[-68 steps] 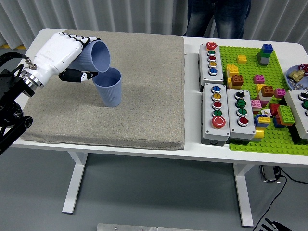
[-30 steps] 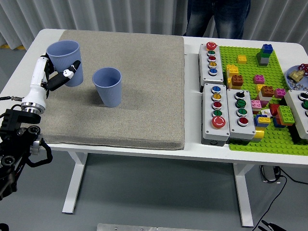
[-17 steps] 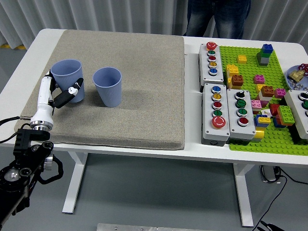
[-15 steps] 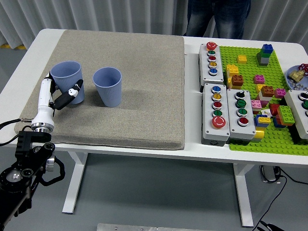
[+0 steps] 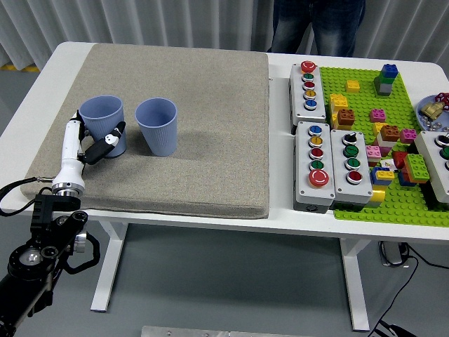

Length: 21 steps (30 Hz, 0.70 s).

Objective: Pick cup pour cup place

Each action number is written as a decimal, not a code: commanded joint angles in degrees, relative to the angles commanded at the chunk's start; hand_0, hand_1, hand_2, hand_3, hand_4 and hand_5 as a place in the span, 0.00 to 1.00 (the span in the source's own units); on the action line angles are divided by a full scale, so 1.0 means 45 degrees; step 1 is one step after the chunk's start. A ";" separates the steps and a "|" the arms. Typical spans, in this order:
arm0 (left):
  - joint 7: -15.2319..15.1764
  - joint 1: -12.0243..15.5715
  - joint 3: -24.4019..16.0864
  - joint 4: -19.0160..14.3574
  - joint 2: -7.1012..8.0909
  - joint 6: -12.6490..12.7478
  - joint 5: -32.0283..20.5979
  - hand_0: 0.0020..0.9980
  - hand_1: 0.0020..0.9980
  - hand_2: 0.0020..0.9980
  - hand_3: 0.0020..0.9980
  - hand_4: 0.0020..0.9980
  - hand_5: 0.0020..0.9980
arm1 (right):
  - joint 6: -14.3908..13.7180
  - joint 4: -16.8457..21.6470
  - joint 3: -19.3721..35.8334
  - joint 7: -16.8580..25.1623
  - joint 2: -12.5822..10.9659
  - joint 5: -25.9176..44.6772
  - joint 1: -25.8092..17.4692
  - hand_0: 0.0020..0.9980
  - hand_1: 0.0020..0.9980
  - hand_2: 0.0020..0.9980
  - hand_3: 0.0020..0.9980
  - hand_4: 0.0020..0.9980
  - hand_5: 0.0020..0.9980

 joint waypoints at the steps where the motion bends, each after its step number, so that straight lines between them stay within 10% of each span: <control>1: 0.0027 0.0010 -0.0008 -0.0015 0.0004 -0.0044 0.0037 0.54 0.61 0.69 0.61 0.65 0.08 | 0.0005 0.0000 0.0012 -0.0005 -0.0002 0.0000 0.0007 0.76 0.70 0.71 0.61 0.16 0.33; 21: 0.0282 0.0476 -0.0523 -0.0831 0.0018 -0.0995 0.0709 0.70 0.77 0.94 0.96 0.91 0.39 | 0.0059 0.0000 0.0163 -0.0065 -0.0007 -0.0168 0.0009 0.76 0.70 0.71 0.61 0.16 0.32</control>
